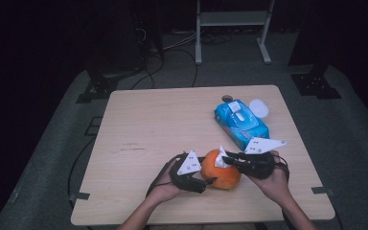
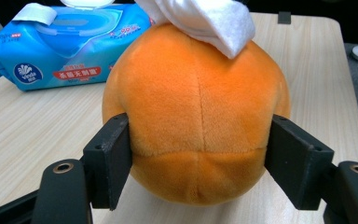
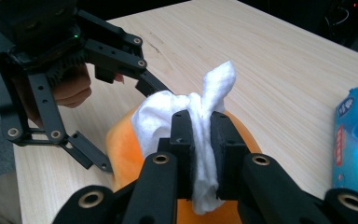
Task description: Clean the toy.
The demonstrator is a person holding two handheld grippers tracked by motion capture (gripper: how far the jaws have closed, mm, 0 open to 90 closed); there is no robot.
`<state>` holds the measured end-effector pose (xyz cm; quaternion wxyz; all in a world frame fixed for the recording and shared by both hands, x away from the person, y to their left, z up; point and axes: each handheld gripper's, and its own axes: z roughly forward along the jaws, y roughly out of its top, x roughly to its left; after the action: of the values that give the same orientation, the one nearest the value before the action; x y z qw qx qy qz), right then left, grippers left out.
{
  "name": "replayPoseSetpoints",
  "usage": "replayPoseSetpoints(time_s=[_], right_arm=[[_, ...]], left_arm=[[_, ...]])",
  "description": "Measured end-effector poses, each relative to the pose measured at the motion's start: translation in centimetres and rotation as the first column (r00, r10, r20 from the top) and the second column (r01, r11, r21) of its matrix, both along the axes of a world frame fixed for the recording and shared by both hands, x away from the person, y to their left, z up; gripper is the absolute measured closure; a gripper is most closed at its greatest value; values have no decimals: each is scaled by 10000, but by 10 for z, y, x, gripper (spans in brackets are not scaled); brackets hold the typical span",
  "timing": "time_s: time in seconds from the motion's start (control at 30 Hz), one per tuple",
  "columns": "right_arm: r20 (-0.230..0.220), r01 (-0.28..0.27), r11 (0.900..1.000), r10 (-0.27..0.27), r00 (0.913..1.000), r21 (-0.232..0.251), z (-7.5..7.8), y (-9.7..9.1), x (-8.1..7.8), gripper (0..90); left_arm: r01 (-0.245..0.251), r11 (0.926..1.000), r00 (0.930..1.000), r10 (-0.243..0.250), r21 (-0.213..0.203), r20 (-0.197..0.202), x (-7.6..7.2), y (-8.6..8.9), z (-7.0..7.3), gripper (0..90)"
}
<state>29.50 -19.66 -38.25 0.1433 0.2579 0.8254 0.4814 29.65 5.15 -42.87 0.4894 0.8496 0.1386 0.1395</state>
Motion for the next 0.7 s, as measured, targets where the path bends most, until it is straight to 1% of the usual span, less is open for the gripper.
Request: replayPoseSetpoints(time_s=[0.03,0.07,0.1,0.17,0.2,0.23,0.27,0.3,0.37,0.47,0.53,0.57,0.6,0.63,0.67,0.7], right_arm=[[-54,18,10000,-18,10000,35,0,1,-1,800],[-1,-51,10000,51,10000,-30,0,3,-3,802],[64,-215,9997,215,9997,-84,0,8,-6,801],[-37,-910,9958,910,9958,87,0,19,-12,801],[-37,-1118,9937,1118,9937,8,-1,25,-14,800],[98,-1112,9935,1114,9937,-226,-1,29,-15,799],[125,-1054,9940,1058,9943,-280,0,29,-14,798],[99,-927,9955,929,9956,-180,0,25,-11,798],[8,-551,9985,552,9985,-66,0,15,-5,798],[-512,-45,10000,44,9987,-30,-5,-7,8,800],[-704,93,9999,-96,9975,-38,-10,-14,11,801],[-801,63,10000,-60,9968,34,-11,-14,11,802],[-797,62,10000,-60,9968,19,-12,-13,11,802],[-785,30,10000,-33,9969,-40,-11,-10,9,803],[-773,-11,10000,5,9970,-70,-11,-8,9,803],[-743,-45,10000,39,9972,-82,-11,-5,8,803]], left_arm=[[1,10000,10000,-2,50,58,-1,-1,0,289],[47,9999,9999,-49,143,144,-2,-3,1,291],[136,9996,9995,-143,259,276,-3,-4,1,291],[228,9990,9988,-244,379,426,-5,-4,1,293],[213,9986,9986,-235,475,466,-5,-4,1,294],[226,9986,9985,-250,483,488,-5,-3,1,296],[215,9990,9991,-229,382,366,-4,-1,0,298],[247,9990,9990,-259,361,351,-2,0,-1,301],[312,9982,9989,-329,508,338,0,4,-3,308],[261,9990,9997,-262,350,20,5,9,-6,309],[214,9997,9992,-210,117,-340,7,10,-7,280],[203,9998,9978,-202,22,-627,9,9,-6,240],[176,9998,9955,-180,-51,-930,10,8,-6,192],[90,9998,9929,-111,-182,-1185,11,8,-7,171],[-1,9995,9904,-42,-311,-1383,12,8,-7,167],[-24,9995,9911,-20,-330,-1334,11,9,-7,180]])
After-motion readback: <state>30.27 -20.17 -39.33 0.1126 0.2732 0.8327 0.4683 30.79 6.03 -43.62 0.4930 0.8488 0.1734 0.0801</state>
